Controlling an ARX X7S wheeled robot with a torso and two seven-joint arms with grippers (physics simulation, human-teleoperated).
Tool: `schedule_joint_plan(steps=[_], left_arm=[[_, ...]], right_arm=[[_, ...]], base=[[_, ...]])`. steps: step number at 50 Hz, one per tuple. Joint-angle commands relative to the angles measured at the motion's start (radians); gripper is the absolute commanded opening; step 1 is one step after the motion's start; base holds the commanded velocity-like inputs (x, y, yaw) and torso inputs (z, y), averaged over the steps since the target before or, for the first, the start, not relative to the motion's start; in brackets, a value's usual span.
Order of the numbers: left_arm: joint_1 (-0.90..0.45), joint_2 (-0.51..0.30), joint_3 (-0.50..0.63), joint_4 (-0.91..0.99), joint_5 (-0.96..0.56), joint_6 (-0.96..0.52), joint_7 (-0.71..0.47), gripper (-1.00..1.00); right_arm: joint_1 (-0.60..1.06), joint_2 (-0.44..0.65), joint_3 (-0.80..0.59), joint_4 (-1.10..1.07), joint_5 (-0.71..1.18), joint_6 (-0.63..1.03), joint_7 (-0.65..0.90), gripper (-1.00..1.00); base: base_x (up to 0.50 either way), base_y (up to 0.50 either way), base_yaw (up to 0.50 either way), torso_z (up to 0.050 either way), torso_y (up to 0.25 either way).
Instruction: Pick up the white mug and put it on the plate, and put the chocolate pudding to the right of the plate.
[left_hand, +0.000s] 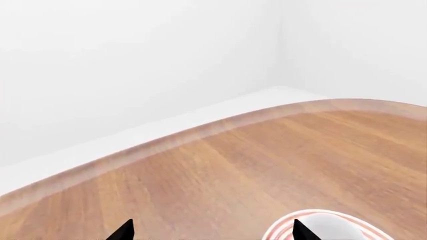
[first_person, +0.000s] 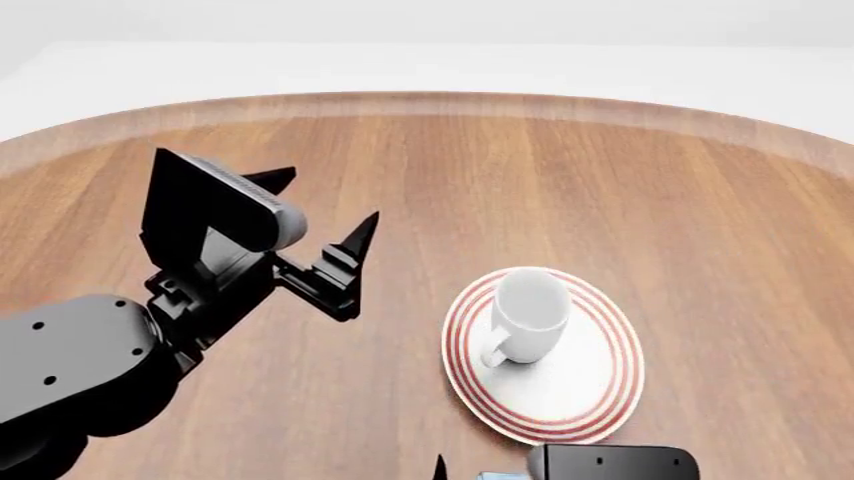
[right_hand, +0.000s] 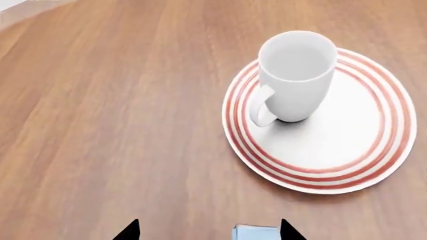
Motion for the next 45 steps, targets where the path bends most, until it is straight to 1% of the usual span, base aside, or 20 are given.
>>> schedule_joint_plan(steps=[1, 30, 45], left_arm=[[0.013, 0.023, -0.024, 0.008, 0.017, 0.0, 0.023, 1.0], [0.042, 0.032, -0.026, -0.012, 0.023, 0.02, 0.027, 1.0], [0.051, 0.048, -0.027, -0.03, 0.018, 0.022, 0.027, 1.0]], right_arm=[[-0.047, -0.04, 0.054, 0.007, -0.009, 0.049, -0.01, 1.0], [-0.082, 0.011, 0.07, 0.015, -0.093, 0.042, -0.082, 1.0], [-0.104, 0.045, 0.078, 0.024, -0.093, 0.027, -0.094, 1.0]], base=[[0.0, 0.0, 0.0, 0.0, 0.0], [0.0, 0.0, 0.0, 0.0, 0.0], [0.0, 0.0, 0.0, 0.0, 0.0]])
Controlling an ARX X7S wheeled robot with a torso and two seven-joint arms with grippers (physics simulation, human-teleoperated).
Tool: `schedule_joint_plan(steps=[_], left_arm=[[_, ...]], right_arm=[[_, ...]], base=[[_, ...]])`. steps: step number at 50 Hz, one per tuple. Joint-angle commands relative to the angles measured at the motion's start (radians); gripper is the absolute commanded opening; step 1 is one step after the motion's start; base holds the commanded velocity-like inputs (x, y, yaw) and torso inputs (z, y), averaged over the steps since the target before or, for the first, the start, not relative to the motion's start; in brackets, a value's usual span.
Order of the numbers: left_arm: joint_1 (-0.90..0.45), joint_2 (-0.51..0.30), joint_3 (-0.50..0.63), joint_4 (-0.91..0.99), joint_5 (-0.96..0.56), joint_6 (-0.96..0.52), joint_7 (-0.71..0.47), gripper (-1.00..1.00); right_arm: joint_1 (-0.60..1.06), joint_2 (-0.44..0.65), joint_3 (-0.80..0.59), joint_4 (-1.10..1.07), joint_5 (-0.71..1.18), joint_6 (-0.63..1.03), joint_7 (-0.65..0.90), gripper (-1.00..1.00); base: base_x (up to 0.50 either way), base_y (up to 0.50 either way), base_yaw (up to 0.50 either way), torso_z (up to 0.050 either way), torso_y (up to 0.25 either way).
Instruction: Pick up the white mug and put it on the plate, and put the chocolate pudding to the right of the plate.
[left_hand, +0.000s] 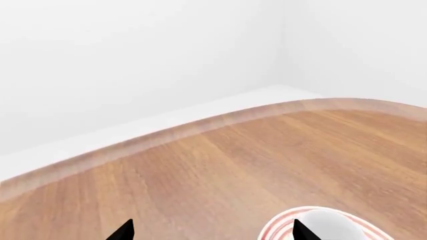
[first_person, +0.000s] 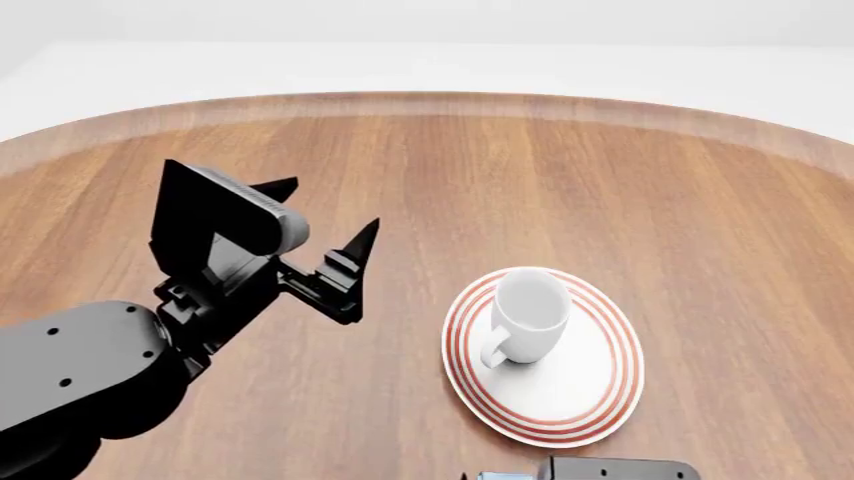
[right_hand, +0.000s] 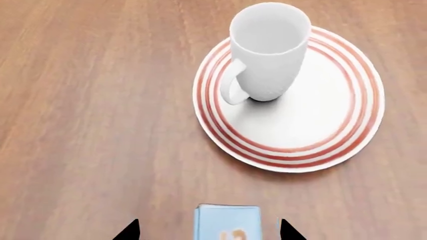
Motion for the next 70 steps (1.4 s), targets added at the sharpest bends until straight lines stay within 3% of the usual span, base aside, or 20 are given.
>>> schedule_joint_plan(steps=[1, 70], left_arm=[[0.009, 0.031, -0.025, 0.001, 0.014, -0.003, 0.022, 1.0], [0.045, 0.062, -0.028, -0.043, 0.016, 0.005, 0.03, 1.0]], right_arm=[[-0.021, 0.008, 0.035, -0.002, -0.027, -0.008, -0.039, 1.0], [-0.135, 0.042, -0.025, 0.124, -0.226, -0.091, -0.275, 1.0]], base=[[0.0, 0.0, 0.0, 0.0, 0.0], [0.0, 0.0, 0.0, 0.0, 0.0]])
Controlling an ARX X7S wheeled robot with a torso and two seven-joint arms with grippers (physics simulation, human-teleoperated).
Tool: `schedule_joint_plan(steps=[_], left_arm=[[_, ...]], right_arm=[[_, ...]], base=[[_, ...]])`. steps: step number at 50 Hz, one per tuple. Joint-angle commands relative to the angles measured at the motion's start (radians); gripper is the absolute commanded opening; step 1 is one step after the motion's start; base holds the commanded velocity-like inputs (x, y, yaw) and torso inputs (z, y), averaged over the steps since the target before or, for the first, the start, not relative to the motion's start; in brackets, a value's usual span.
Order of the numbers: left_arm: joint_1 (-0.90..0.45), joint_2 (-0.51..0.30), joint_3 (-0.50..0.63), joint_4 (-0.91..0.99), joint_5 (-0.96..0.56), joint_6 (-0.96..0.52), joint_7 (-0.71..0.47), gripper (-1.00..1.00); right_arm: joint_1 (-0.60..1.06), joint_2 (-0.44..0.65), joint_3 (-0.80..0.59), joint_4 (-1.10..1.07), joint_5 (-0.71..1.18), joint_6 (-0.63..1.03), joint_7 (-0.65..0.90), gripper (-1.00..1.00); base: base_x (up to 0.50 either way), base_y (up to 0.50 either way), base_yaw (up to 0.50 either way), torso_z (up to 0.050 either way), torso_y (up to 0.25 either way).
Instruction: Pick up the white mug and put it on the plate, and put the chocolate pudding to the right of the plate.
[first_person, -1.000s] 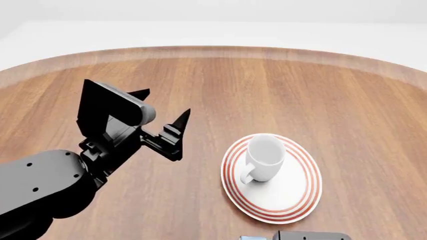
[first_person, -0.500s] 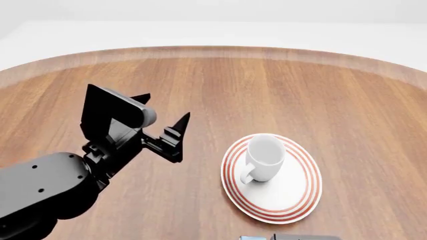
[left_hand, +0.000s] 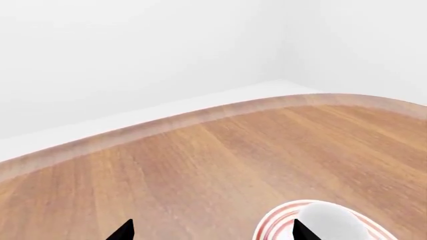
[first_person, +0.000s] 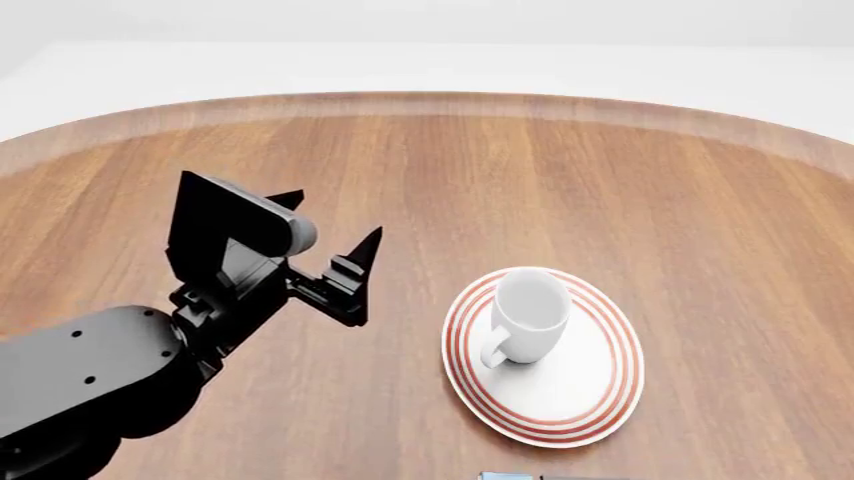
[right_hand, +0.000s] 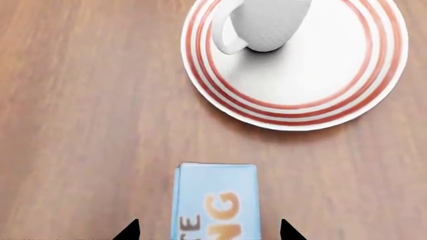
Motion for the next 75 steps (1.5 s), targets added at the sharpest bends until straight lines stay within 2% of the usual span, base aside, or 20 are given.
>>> schedule_joint_plan(steps=[1, 28, 29, 51, 54, 58, 62, 64, 67, 70, 72, 75], left_arm=[[0.007, 0.025, -0.024, 0.009, 0.019, -0.004, 0.025, 1.0], [0.017, 0.035, -0.024, 0.0, 0.022, -0.005, 0.03, 1.0], [0.02, 0.035, -0.024, -0.003, 0.022, -0.003, 0.032, 1.0], [0.026, 0.037, -0.027, -0.003, 0.023, -0.003, 0.03, 1.0], [0.025, 0.035, -0.029, 0.0, 0.022, -0.004, 0.029, 1.0], [0.019, 0.026, -0.034, 0.008, 0.017, -0.008, 0.026, 1.0], [0.016, 0.017, -0.038, 0.019, 0.015, -0.009, 0.021, 1.0], [0.013, 0.016, -0.039, 0.023, 0.014, -0.011, 0.019, 1.0], [0.0, 0.011, -0.045, 0.042, 0.007, -0.019, 0.012, 1.0], [-0.002, 0.009, -0.048, 0.047, 0.007, -0.019, 0.012, 1.0], [-0.002, 0.008, -0.049, 0.048, 0.006, -0.018, 0.012, 1.0], [-0.005, 0.007, -0.051, 0.051, 0.003, -0.02, 0.012, 1.0]], right_arm=[[-0.018, -0.016, 0.01, 0.022, -0.054, -0.013, -0.061, 1.0], [-0.026, -0.004, -0.027, 0.085, -0.133, -0.048, -0.136, 1.0], [-0.019, -0.001, -0.034, 0.082, -0.139, -0.039, -0.129, -1.0], [0.0, 0.009, -0.062, 0.081, -0.181, -0.061, -0.167, -1.0], [0.032, 0.018, -0.043, 0.034, -0.169, -0.053, -0.133, -1.0], [0.14, 0.034, 0.02, -0.061, 0.006, -0.022, 0.011, -1.0], [0.358, 0.084, 0.066, -0.14, 0.314, -0.056, 0.24, -1.0], [0.408, 0.119, 0.066, -0.154, 0.366, -0.092, 0.272, -1.0], [0.511, 0.266, -0.012, -0.17, 0.408, -0.269, 0.273, -1.0], [0.581, 0.339, -0.083, -0.175, 0.408, -0.355, 0.273, -1.0], [0.64, 0.375, -0.049, -0.175, 0.472, -0.38, 0.272, -1.0], [0.715, 0.497, -0.007, -0.175, 0.549, -0.439, 0.272, -1.0]], base=[[0.0, 0.0, 0.0, 0.0, 0.0], [0.0, 0.0, 0.0, 0.0, 0.0], [0.0, 0.0, 0.0, 0.0, 0.0], [0.0, 0.0, 0.0, 0.0, 0.0], [0.0, 0.0, 0.0, 0.0, 0.0], [0.0, 0.0, 0.0, 0.0, 0.0], [0.0, 0.0, 0.0, 0.0, 0.0], [0.0, 0.0, 0.0, 0.0, 0.0], [0.0, 0.0, 0.0, 0.0, 0.0], [0.0, 0.0, 0.0, 0.0, 0.0], [0.0, 0.0, 0.0, 0.0, 0.0], [0.0, 0.0, 0.0, 0.0, 0.0]])
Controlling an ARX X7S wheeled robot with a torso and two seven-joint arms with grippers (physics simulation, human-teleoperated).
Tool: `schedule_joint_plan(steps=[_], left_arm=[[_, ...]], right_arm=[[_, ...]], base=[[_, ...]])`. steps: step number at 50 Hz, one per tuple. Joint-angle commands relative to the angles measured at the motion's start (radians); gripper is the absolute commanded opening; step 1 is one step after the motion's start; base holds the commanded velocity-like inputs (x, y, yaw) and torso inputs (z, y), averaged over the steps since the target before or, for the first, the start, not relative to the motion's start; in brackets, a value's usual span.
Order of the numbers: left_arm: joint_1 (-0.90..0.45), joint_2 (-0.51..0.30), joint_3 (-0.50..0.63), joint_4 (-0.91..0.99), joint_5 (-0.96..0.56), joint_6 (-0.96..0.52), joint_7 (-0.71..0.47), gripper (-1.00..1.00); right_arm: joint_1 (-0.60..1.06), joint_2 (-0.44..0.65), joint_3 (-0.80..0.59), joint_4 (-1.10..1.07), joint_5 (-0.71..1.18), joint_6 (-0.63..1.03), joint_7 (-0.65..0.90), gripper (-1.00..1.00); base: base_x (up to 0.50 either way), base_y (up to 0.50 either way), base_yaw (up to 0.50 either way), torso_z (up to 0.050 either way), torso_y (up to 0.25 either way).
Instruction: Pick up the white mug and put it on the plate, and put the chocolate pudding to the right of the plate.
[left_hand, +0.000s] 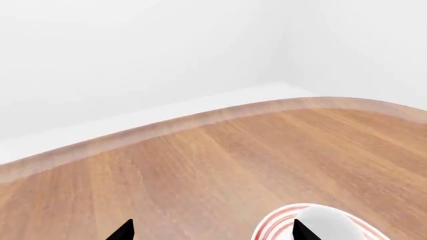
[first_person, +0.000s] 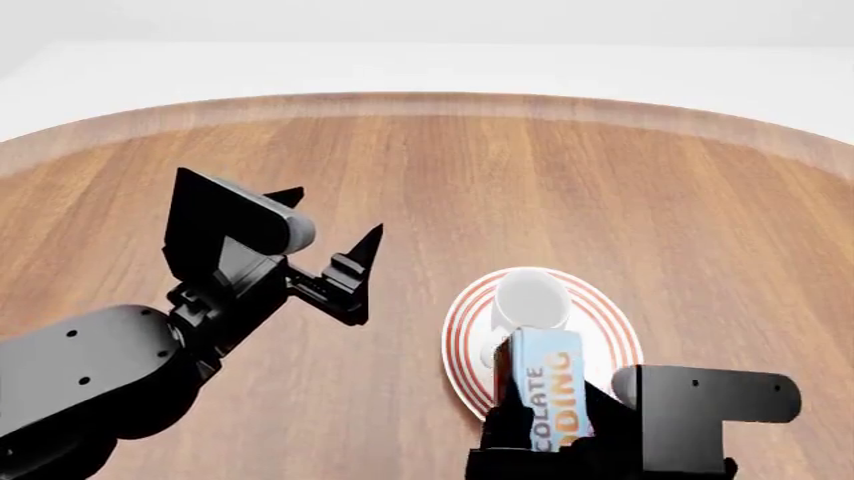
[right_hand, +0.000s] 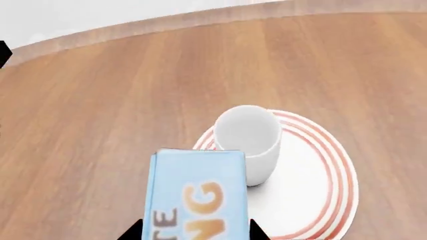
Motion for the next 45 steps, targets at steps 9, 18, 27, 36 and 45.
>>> schedule_joint_plan(steps=[9, 18, 27, 36, 45], left_arm=[[-0.021, 0.015, -0.036, 0.04, 0.002, -0.025, 0.013, 1.0], [-0.021, 0.009, -0.038, 0.046, 0.003, -0.028, 0.009, 1.0], [-0.036, 0.02, -0.04, 0.049, 0.003, -0.04, 0.011, 1.0], [-0.042, 0.029, -0.038, 0.051, 0.006, -0.051, 0.01, 1.0], [-0.045, 0.034, -0.037, 0.048, 0.006, -0.059, 0.009, 1.0]], right_arm=[[0.407, 0.423, 0.09, -0.061, 0.391, -0.259, 0.06, -1.0], [0.369, 0.713, 0.291, 0.038, 0.381, -0.246, -0.089, -1.0], [0.45, 0.822, 0.362, 0.144, 0.148, -0.123, -0.252, -1.0], [0.648, 0.699, 0.242, 0.266, -0.204, 0.041, -0.508, -1.0], [0.756, 0.573, 0.08, 0.435, -0.345, 0.135, -0.856, -1.0]], base=[[0.0, 0.0, 0.0, 0.0, 0.0], [0.0, 0.0, 0.0, 0.0, 0.0], [0.0, 0.0, 0.0, 0.0, 0.0], [0.0, 0.0, 0.0, 0.0, 0.0], [0.0, 0.0, 0.0, 0.0, 0.0]])
